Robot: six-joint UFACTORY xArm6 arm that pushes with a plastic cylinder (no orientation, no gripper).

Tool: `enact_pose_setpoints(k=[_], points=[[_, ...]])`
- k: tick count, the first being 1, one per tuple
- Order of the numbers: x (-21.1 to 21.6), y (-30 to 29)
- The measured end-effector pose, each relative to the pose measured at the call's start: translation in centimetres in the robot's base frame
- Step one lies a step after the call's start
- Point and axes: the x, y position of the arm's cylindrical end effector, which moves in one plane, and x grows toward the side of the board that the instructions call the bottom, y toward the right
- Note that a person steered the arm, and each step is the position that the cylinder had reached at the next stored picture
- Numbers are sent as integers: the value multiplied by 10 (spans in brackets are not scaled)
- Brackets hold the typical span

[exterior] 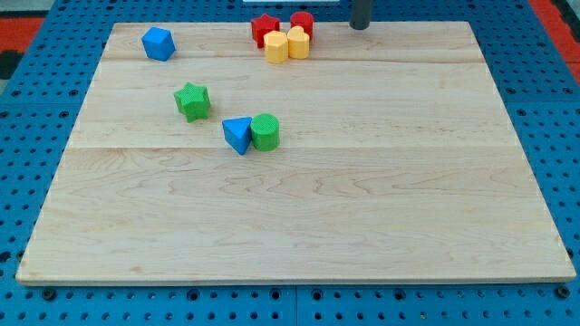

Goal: Move the red star diagonal to the red circle

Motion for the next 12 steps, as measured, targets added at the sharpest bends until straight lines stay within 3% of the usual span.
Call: enact_pose_setpoints(k=[1, 3, 4, 5, 6, 7, 8, 9, 10, 11, 12], points=[[0, -55], [1, -58], [31, -55], [23, -19], [-1, -24], [1, -61], [37, -38], [127, -17], [176, -115], [125, -194], [50, -202]])
